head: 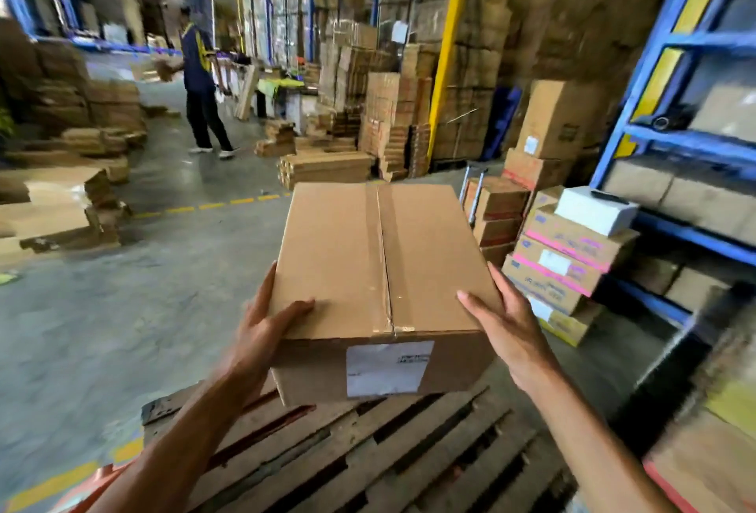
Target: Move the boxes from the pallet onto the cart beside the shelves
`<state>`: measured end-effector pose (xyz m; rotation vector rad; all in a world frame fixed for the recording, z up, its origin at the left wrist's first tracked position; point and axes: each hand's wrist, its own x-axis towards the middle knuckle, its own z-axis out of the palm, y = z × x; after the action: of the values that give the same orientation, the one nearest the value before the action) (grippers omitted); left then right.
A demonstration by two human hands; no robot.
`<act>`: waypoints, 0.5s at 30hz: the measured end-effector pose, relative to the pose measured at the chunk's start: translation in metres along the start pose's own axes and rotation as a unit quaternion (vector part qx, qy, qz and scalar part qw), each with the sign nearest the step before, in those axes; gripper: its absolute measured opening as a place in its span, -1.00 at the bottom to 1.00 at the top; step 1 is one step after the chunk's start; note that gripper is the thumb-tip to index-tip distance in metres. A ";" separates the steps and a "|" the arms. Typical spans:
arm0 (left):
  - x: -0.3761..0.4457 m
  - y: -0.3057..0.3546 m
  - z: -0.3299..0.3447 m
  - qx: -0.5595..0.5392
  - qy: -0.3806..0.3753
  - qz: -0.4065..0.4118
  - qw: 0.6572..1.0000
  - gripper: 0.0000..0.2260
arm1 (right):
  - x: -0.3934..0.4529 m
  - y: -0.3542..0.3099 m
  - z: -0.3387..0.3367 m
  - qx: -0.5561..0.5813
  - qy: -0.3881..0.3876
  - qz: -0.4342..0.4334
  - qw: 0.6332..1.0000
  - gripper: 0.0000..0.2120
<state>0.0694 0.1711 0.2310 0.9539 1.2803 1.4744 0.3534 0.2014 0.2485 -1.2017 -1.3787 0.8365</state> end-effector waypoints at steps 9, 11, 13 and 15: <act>-0.158 0.070 0.084 -0.079 -0.184 0.203 0.959 -0.04 | -0.175 -0.129 -0.152 -0.053 0.143 -0.170 0.974 -0.32; -0.199 0.091 0.105 -0.112 -0.225 0.236 0.939 -0.06 | -0.218 -0.158 -0.186 -0.050 0.172 -0.214 0.960 -0.31; -0.243 0.107 0.126 -0.142 -0.245 0.268 0.921 -0.08 | -0.264 -0.186 -0.219 -0.053 0.200 -0.253 0.945 -0.28; -0.290 0.119 0.146 -0.165 -0.257 0.298 0.904 -0.09 | -0.310 -0.212 -0.251 -0.069 0.219 -0.287 0.930 -0.27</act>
<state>0.2672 -0.0721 0.3764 1.4511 0.3388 1.6596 0.5284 -0.1815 0.4120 -0.9312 -1.3199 0.0510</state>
